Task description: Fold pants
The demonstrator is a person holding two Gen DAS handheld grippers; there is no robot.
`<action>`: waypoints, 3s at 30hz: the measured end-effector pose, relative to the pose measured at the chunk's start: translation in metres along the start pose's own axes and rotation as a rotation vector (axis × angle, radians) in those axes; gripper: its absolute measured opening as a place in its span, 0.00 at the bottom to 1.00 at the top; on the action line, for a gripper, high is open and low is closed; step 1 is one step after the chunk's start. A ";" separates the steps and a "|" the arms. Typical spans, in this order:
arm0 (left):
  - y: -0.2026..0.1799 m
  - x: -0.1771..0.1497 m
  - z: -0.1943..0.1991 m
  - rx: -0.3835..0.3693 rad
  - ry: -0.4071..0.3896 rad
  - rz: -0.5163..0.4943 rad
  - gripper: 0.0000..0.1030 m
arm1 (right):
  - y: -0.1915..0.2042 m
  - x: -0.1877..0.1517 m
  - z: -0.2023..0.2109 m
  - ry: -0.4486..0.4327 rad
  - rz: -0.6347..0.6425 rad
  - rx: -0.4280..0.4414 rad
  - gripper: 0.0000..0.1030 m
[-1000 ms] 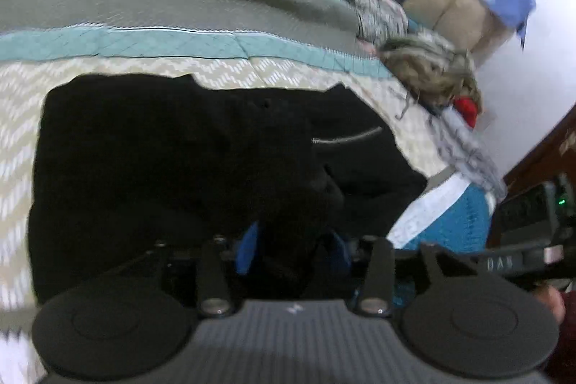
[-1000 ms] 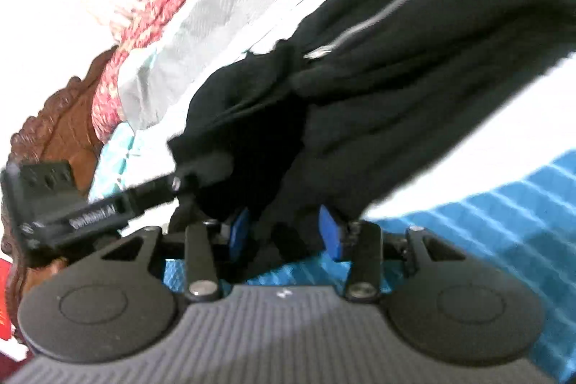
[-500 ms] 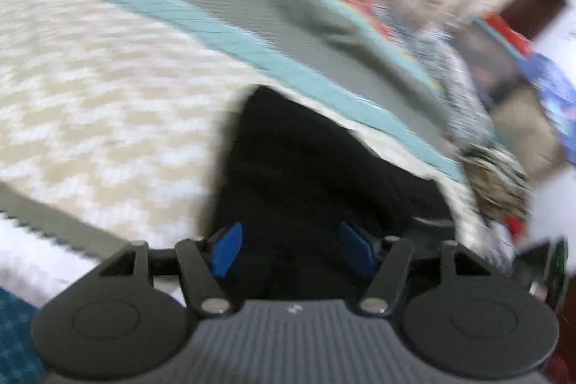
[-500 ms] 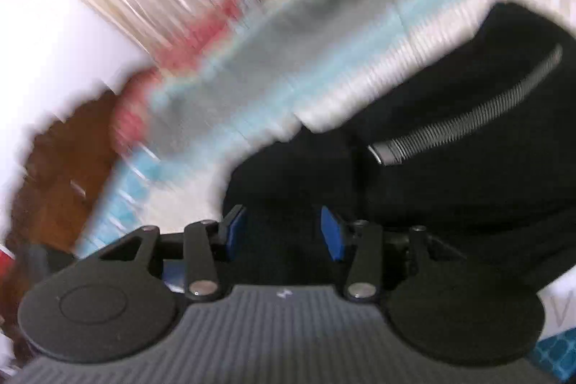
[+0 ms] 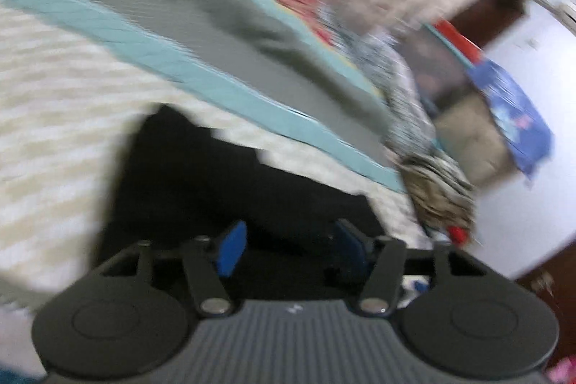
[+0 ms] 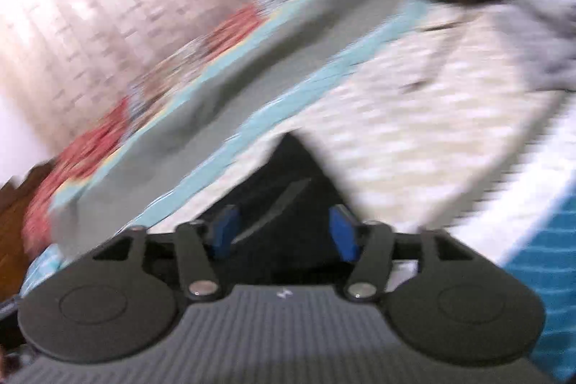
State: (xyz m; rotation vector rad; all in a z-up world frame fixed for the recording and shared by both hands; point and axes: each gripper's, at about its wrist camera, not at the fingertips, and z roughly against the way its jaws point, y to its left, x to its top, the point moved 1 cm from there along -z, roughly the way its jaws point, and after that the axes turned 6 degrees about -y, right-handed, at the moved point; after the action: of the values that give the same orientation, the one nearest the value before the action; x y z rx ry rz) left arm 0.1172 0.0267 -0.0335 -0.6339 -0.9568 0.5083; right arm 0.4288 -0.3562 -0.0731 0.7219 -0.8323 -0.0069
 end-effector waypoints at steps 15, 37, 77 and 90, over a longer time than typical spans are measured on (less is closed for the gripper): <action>-0.015 -0.004 -0.126 0.121 0.207 0.076 0.05 | 0.010 -0.011 -0.022 0.141 -0.050 0.115 0.18; -0.047 0.054 -0.013 0.125 0.105 -0.191 0.16 | 0.246 -0.091 0.009 0.233 0.498 0.566 0.20; 0.068 -0.022 0.043 0.213 0.084 0.127 0.39 | 0.150 -0.081 -0.018 0.285 0.319 0.401 0.61; 0.091 -0.053 0.055 0.273 0.111 0.152 0.15 | 0.135 -0.129 -0.059 0.479 0.326 0.313 0.69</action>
State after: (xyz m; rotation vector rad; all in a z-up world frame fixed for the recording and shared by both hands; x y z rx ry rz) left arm 0.0330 0.0712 -0.1047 -0.4838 -0.7216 0.7177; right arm 0.3445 -0.1829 -0.1073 0.8291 -0.4833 0.5793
